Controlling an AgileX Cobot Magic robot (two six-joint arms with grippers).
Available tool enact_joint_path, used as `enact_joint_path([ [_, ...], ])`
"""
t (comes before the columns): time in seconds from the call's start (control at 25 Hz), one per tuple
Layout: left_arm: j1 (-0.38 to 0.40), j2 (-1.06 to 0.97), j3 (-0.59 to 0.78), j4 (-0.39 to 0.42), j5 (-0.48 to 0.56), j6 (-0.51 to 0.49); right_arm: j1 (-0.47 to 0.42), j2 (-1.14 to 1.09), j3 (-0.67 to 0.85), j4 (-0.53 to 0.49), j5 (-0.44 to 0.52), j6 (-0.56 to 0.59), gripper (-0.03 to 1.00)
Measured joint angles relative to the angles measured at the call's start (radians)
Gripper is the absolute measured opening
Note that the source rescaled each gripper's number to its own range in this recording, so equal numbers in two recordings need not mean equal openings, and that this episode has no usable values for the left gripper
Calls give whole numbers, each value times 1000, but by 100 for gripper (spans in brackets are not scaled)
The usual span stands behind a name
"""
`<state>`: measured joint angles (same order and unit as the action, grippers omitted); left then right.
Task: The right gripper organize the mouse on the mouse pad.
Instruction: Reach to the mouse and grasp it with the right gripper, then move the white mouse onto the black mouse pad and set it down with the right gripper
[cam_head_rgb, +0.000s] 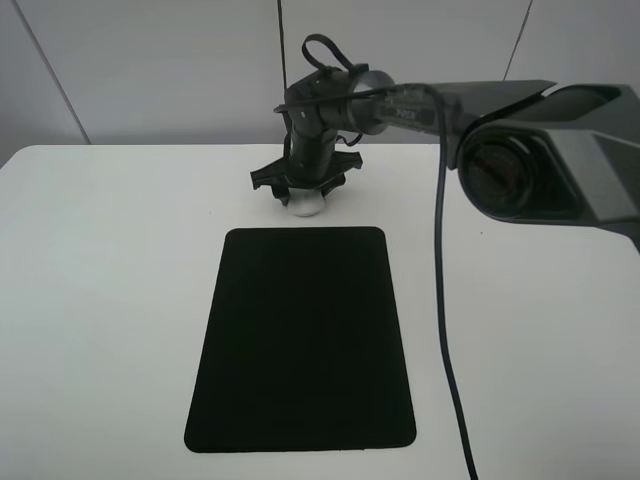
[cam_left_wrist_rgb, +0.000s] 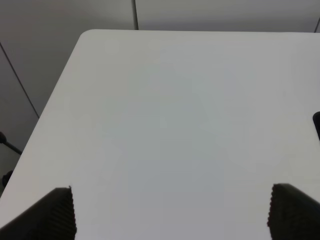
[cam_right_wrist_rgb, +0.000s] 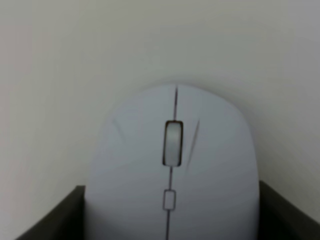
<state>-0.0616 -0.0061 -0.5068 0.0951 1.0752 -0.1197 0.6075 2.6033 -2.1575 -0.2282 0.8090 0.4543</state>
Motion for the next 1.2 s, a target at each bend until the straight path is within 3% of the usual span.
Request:
enact_joint_path([
  [0.52, 0, 0, 0, 0, 0, 0, -2, -35, 0, 0, -6, 0, 5],
  [1.0, 0, 0, 0, 0, 0, 0, -5, -162, 5, 49, 245, 0, 5],
  [1.2, 0, 0, 0, 0, 0, 0, 2, -214, 110, 75, 237, 0, 5],
])
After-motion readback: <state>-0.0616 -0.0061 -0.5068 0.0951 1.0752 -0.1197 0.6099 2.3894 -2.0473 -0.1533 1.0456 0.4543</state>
